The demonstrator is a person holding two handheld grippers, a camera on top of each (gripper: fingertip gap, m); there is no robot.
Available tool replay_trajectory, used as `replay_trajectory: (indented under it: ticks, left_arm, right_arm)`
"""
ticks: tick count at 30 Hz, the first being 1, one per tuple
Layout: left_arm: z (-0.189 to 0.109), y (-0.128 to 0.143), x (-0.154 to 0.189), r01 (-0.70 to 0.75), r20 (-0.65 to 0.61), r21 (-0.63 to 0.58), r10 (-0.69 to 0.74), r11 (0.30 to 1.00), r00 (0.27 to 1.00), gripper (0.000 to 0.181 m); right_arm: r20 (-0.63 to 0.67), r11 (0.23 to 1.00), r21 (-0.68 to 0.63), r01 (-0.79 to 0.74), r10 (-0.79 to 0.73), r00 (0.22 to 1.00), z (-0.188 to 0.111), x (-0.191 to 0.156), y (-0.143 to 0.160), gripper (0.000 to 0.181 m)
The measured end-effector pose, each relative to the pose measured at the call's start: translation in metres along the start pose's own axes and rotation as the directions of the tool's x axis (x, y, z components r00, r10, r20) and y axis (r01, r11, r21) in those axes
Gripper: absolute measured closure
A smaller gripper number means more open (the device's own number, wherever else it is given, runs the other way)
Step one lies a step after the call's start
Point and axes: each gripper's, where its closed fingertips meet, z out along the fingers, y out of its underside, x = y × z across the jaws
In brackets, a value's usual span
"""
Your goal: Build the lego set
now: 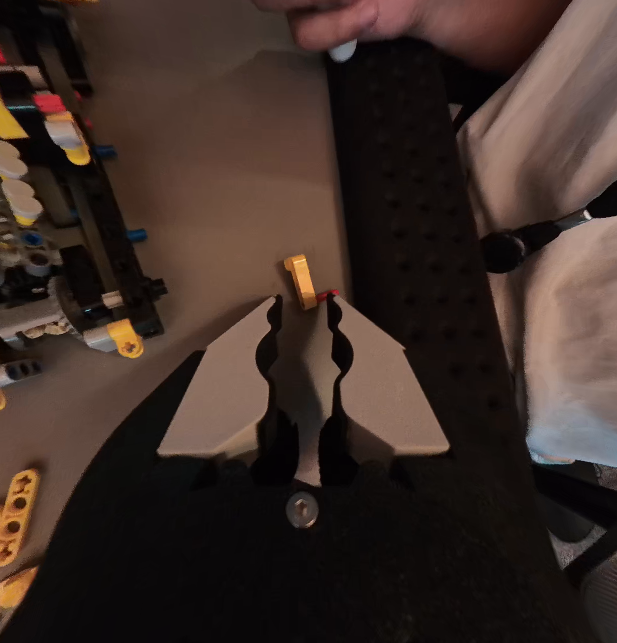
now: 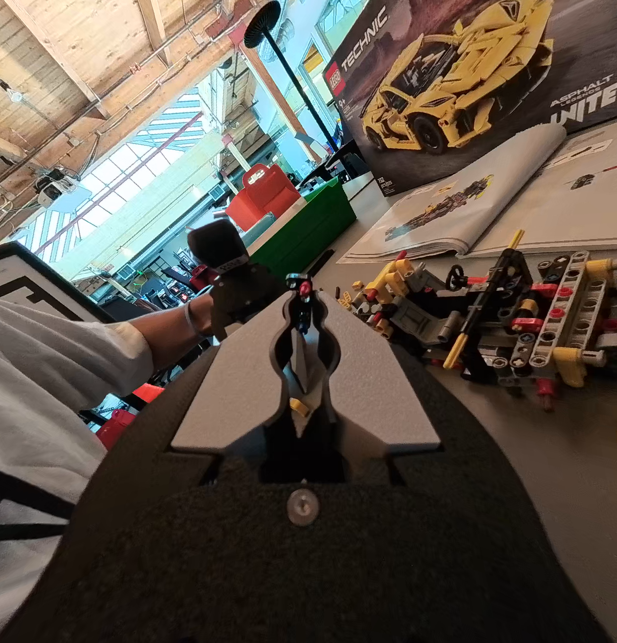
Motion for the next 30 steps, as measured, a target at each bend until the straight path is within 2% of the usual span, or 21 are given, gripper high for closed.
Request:
replay_trajectory:
  ticks: [3,5,10,13,15,17,18,20,21,24,30]
  left_arm:
    - [0.002,-0.001,0.000,-0.003,-0.017,-0.003,0.003,1.000,1.000,0.158]
    - [0.004,0.000,0.003,-0.019,-0.039,-0.004,0.019,1.000,0.999,0.170]
    - [0.007,-0.007,0.001,-0.083,0.031,0.031,0.082,0.996,0.996,0.173]
    - [-0.006,-0.032,-0.010,-0.050,0.140,0.200,0.022,0.978,0.990,0.173]
    - [-0.030,-0.059,-0.026,0.031,0.221,0.420,-0.135,0.907,0.966,0.173]
    - [-0.058,-0.079,-0.038,0.099,0.230,0.633,-0.309,0.768,0.923,0.173]
    - [-0.065,-0.083,-0.043,0.104,0.245,0.690,-0.366,0.716,0.898,0.173]
    - [-0.069,-0.089,-0.045,0.058,0.310,0.740,-0.416,0.670,0.855,0.173]
    - [-0.070,-0.092,-0.045,0.035,0.334,0.757,-0.433,0.652,0.837,0.173]
    - [-0.074,-0.101,-0.044,-0.010,0.371,0.794,-0.471,0.608,0.800,0.173]
    - [-0.073,-0.108,-0.047,-0.037,0.410,0.801,-0.502,0.597,0.762,0.174]
  right_arm:
    - [0.004,1.000,-0.008,0.002,-0.002,1.000,0.001,-0.001,0.001,0.176]
    - [0.006,1.000,-0.013,0.000,0.000,1.000,0.002,-0.001,0.002,0.176]
    - [0.007,1.000,-0.016,0.004,-0.004,1.000,0.003,-0.001,0.002,0.176]
    - [0.017,0.999,-0.028,0.017,-0.017,1.000,0.004,-0.004,0.004,0.176]
    - [0.014,0.999,-0.035,0.037,-0.037,0.999,0.005,-0.005,0.005,0.176]
    - [0.005,0.997,-0.056,0.054,-0.054,0.999,0.008,-0.007,0.009,0.175]
    - [0.018,0.997,-0.063,0.037,-0.036,0.999,0.011,-0.010,0.011,0.175]
    - [0.067,0.997,-0.041,-0.068,0.071,0.995,0.020,-0.020,0.012,0.176]
    - [0.042,0.995,-0.033,-0.096,0.097,0.994,0.024,-0.017,0.015,0.176]
    - [0.012,0.995,-0.013,-0.094,0.095,0.995,0.031,-0.016,0.016,0.176]
    - [0.012,0.996,0.002,-0.088,0.088,0.996,0.035,-0.019,0.015,0.176]
